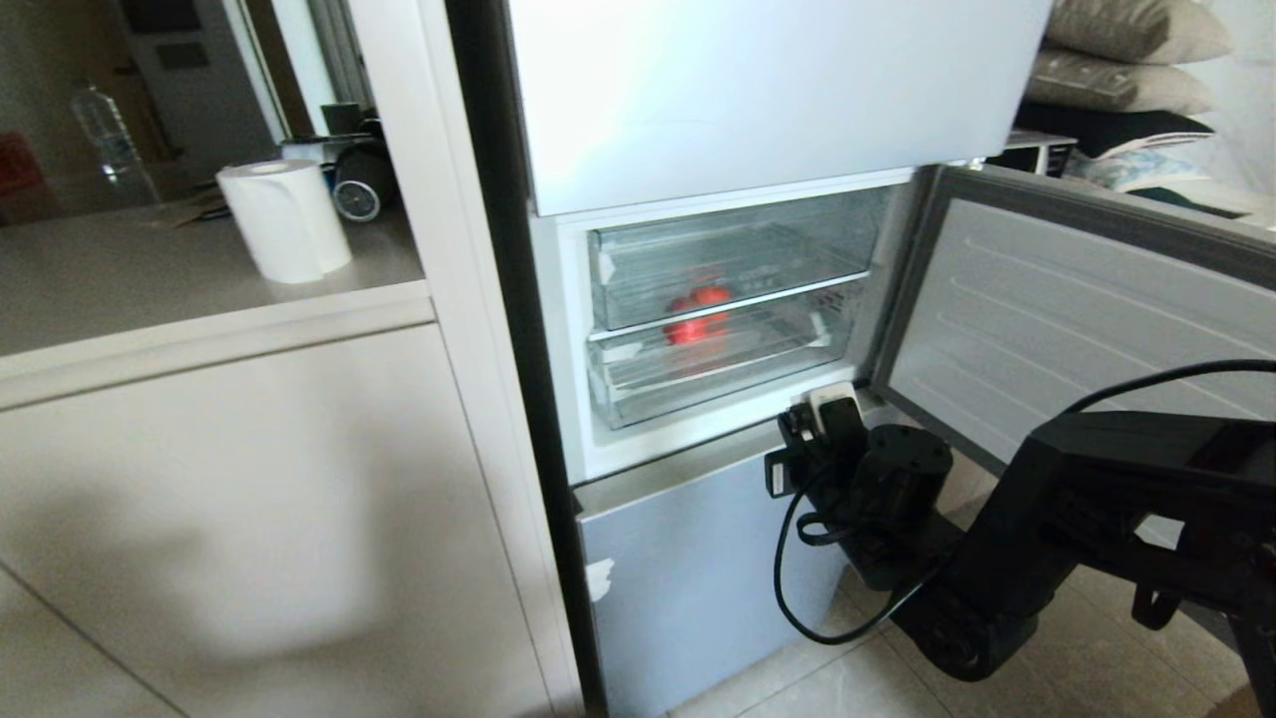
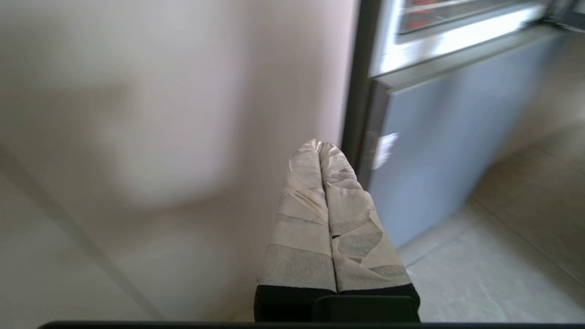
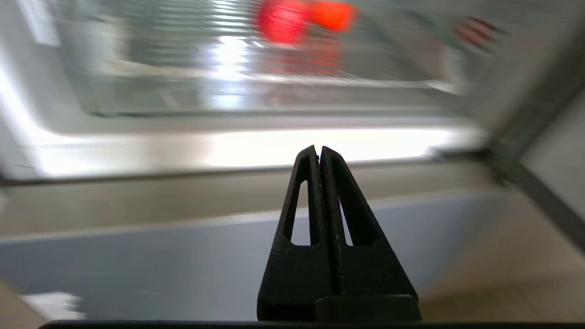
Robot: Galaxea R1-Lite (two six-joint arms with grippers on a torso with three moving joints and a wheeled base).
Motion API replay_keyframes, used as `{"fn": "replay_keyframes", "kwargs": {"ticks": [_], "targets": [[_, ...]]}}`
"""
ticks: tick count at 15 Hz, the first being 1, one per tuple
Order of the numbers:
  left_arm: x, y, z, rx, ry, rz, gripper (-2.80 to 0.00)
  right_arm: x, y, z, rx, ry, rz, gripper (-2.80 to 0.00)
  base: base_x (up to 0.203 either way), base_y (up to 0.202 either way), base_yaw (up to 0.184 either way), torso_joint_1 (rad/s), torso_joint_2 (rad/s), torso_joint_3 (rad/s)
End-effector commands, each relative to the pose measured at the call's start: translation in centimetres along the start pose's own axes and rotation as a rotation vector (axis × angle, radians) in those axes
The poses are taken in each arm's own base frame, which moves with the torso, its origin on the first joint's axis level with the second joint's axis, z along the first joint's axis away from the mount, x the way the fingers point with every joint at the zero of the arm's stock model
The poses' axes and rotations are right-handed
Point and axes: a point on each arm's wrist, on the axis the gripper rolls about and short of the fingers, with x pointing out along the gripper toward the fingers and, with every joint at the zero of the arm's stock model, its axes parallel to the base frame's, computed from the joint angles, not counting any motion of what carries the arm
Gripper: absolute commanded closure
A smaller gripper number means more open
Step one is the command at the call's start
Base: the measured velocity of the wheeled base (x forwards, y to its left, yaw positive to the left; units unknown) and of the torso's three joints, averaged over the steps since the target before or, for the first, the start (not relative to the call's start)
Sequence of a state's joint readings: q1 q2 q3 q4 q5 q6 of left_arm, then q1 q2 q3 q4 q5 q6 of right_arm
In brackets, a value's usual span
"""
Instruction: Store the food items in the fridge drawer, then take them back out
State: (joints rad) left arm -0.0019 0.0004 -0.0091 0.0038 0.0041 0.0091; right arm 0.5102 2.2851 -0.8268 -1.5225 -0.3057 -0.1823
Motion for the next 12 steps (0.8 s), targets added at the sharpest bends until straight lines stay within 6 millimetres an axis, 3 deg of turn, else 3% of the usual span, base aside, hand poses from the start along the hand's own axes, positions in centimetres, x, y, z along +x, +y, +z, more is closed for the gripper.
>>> {"fn": "replay_keyframes", "kwargs": {"ticks": [1, 7, 12], "targets": [[0.0, 0.0, 0.0, 0.0, 0.0, 0.001, 0.0, -0.1, -0.1, 0.1, 0.0, -0.004, -0.006, 0.0, -0.001, -0.01, 0.173, 0.007, 0.0, 0.012], [0.0, 0.0, 0.0, 0.0, 0.0, 0.001, 0.0, 0.0, -0.7, 0.1, 0.011, 0.014, -0.115, 0.0, 0.001, -0.007, 0.138, 0.003, 0.0, 0.002], [0.0, 0.0, 0.0, 0.0, 0.0, 0.001, 0.0, -0.6, -2.3, 3.8, 0.141, -0.083, -0.139, 0.0, 0.0, 0.0, 0.0, 0.0, 0.0, 0.0]]}}
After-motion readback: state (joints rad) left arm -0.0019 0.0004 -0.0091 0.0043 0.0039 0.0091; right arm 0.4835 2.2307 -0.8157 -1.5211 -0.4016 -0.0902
